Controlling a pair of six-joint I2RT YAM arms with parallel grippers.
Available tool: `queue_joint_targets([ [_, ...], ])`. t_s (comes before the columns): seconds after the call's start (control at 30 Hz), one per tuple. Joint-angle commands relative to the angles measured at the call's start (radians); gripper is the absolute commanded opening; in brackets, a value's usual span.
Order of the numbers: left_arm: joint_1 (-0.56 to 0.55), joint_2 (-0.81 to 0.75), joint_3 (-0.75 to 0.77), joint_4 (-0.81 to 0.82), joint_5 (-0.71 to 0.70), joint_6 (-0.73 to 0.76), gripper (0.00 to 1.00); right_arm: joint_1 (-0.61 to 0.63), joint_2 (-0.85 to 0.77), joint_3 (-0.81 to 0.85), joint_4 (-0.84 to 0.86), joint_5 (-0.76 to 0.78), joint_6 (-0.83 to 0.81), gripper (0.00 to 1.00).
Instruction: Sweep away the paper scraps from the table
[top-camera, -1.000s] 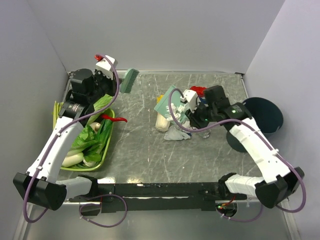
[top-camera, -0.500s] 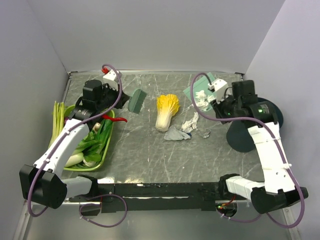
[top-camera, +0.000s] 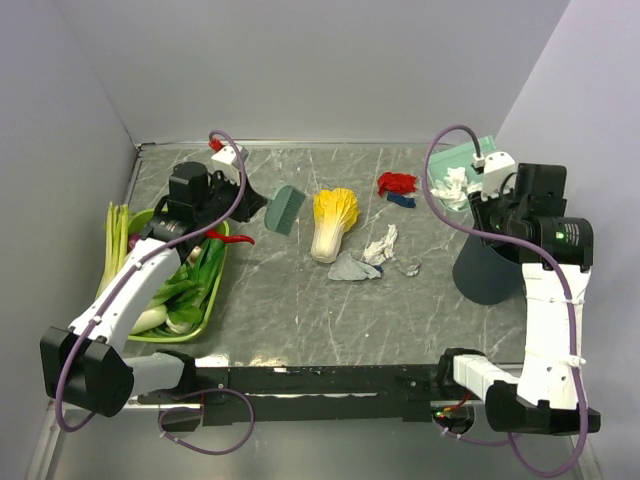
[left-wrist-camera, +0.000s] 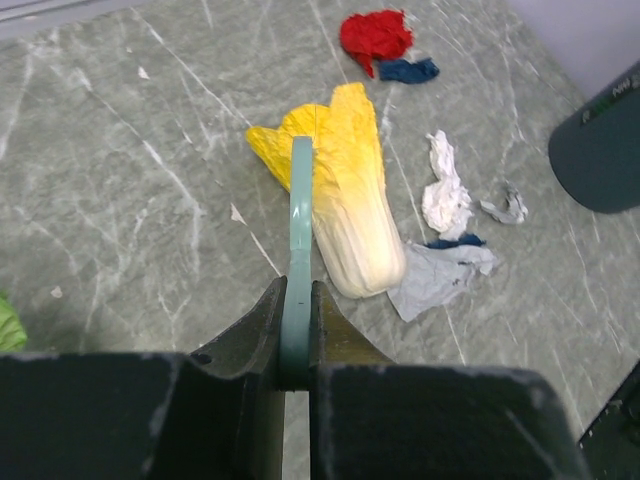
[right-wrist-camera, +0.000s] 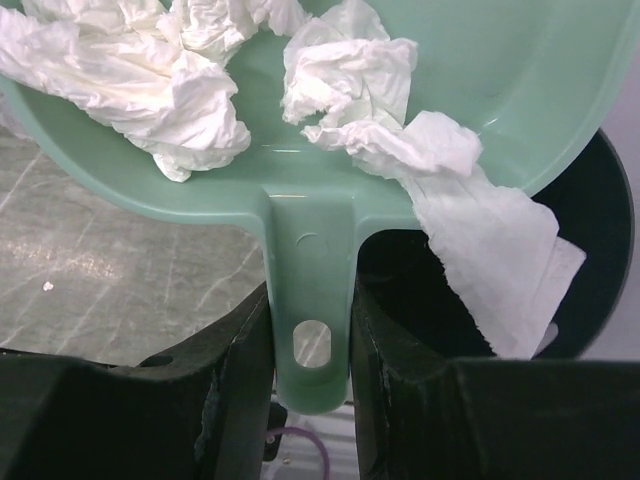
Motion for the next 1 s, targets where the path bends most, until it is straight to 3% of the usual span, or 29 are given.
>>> queue_joint_targets([
  [0.0, -0.010, 0.014, 0.027, 0.000, 0.107, 0.041, 0.01, -0.067, -0.021, 0.028, -0.041, 0.025, 0.028, 0.00],
  [0.17, -0.030, 0.027, 0.012, 0.045, 0.066, 0.009, 0.01, -0.211, 0.002, 0.071, -0.084, -0.035, 0.022, 0.00],
  [0.33, -0.036, 0.047, 0.026, 0.013, 0.090, 0.055, 0.01, -0.289, 0.026, 0.132, -0.141, 0.048, -0.018, 0.00],
  [0.73, -0.045, 0.072, 0.030, 0.046, 0.123, 0.078, 0.01, -0.489, 0.048, 0.238, -0.248, 0.197, -0.270, 0.00],
  [0.97, -0.050, 0.066, 0.043, 0.054, 0.090, 0.109, 0.01, -0.541, 0.091, 0.272, -0.264, 0.281, -0.446, 0.00],
])
